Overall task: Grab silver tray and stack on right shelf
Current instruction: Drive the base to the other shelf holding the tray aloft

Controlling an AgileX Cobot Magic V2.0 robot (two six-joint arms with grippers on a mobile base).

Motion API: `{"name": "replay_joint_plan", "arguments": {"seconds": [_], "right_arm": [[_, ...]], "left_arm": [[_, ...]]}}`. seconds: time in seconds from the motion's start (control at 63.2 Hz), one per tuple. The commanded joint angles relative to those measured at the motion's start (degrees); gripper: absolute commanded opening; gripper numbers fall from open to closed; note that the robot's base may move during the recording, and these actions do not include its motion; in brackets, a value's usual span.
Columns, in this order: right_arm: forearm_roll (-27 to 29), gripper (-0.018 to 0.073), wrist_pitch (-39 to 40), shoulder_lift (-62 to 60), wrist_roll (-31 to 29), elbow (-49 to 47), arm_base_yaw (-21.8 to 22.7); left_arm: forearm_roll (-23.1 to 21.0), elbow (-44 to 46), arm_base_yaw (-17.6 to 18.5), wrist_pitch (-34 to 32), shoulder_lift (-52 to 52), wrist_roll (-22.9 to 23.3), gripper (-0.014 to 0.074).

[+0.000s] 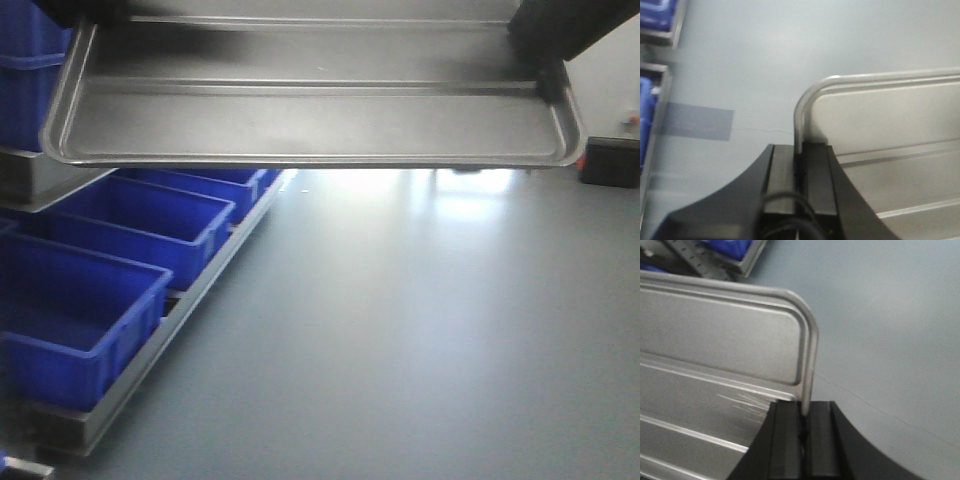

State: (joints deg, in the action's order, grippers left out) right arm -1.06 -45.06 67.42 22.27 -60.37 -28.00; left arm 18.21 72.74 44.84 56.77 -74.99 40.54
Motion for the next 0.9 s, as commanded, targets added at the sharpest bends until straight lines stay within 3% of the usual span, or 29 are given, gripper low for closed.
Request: {"name": "replay_joint_plan", "arguments": {"seconds": [0.0,0.887], "right_arm": [[-3.3,0.0056,1.2,-1.7,-0.8,-2.1,0.3],[-3.3,0.0056,1.2,-1.7,-0.8,-2.1,0.3]], "left_arm": [[4.3,1.7,0.1,0.9,2.0,0.0,-0.0101],[4.3,1.7,0.1,0.9,2.0,0.0,-0.0101]]}}
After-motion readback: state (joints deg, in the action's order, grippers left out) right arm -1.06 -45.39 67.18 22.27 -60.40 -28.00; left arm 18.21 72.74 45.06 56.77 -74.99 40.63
